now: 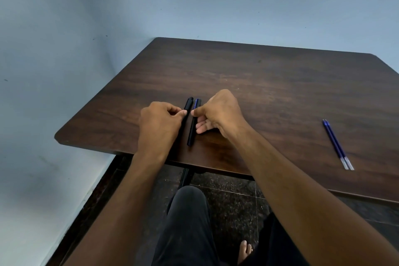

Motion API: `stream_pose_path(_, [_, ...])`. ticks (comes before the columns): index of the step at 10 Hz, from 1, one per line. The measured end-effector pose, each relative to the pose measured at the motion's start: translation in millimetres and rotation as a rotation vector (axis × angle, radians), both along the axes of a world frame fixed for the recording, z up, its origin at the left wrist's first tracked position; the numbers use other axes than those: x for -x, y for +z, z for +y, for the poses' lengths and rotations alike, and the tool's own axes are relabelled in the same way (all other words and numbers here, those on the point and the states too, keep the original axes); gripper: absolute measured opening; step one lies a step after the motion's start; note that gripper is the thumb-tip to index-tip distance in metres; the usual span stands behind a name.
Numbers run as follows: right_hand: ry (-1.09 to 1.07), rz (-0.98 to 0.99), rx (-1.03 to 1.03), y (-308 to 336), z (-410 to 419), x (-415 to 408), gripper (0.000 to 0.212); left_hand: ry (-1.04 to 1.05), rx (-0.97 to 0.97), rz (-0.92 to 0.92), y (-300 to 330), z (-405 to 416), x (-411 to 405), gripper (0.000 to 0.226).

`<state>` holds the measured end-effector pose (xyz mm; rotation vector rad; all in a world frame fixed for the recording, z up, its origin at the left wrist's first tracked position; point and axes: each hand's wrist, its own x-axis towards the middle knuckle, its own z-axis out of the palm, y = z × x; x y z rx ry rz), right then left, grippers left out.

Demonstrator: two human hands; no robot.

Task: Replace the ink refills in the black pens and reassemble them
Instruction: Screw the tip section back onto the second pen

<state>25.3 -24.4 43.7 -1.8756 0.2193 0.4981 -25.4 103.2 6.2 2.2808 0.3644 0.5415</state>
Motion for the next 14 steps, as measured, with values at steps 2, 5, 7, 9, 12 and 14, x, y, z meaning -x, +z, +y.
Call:
stream_pose_path(2, [-0.007, -0.003, 0.078, -3.1, 7.8, -6.3, 0.030, -0.022, 0.007, 0.022, -0.6, -2.1, -1.3, 0.011])
stream_pose_path(5, [-0.036, 0.018, 0.064, -11.1, 12.2, -14.4, 0.030, -0.027, 0.011, 0.005, 0.0, -5.1, 0.4, 0.012])
stream_pose_path(7, [-0.003, 0.023, 0.037, -10.6, 9.7, -9.9, 0.026, -0.020, 0.001, -0.008, 0.4, -5.1, -1.0, 0.012])
stream_pose_path(9, [-0.038, -0.065, -0.038, -9.7, 3.6, 0.5, 0.030, -0.023, -0.015, -0.035, 1.2, -7.7, -0.3, 0.011])
stream_pose_path(12, [-0.092, -0.485, 0.084, -16.5, -26.6, 10.5, 0.028, -0.146, -0.072, -0.166, 16.0, -27.5, -1.3, 0.015])
stream_pose_path(14, [-0.102, -0.672, 0.221, -7.5, -71.6, 15.4, 0.023, -0.225, -0.056, -0.224, 20.4, -53.3, -8.9, 0.012])
